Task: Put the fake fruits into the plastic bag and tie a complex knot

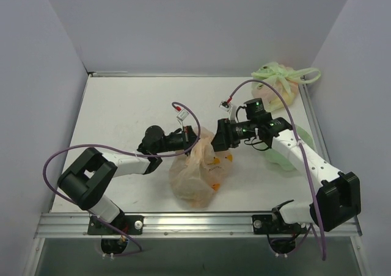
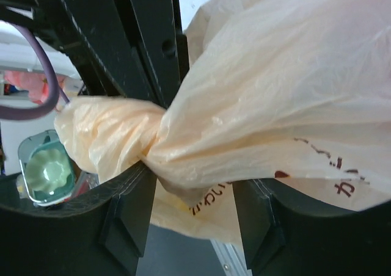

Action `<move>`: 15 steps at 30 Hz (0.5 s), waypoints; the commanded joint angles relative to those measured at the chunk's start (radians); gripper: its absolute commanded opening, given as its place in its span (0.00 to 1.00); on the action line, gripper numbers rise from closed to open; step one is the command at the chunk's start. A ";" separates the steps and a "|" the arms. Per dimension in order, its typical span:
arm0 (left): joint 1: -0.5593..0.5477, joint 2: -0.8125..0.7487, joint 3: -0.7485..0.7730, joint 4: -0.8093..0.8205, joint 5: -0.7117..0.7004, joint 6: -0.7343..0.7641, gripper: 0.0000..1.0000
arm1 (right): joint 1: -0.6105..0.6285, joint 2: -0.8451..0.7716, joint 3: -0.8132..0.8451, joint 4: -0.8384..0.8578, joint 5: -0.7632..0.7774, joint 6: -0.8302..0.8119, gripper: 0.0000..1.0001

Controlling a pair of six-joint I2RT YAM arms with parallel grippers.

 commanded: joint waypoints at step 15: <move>-0.002 0.004 0.019 0.129 0.071 -0.027 0.29 | 0.022 0.019 0.008 0.085 -0.047 0.012 0.27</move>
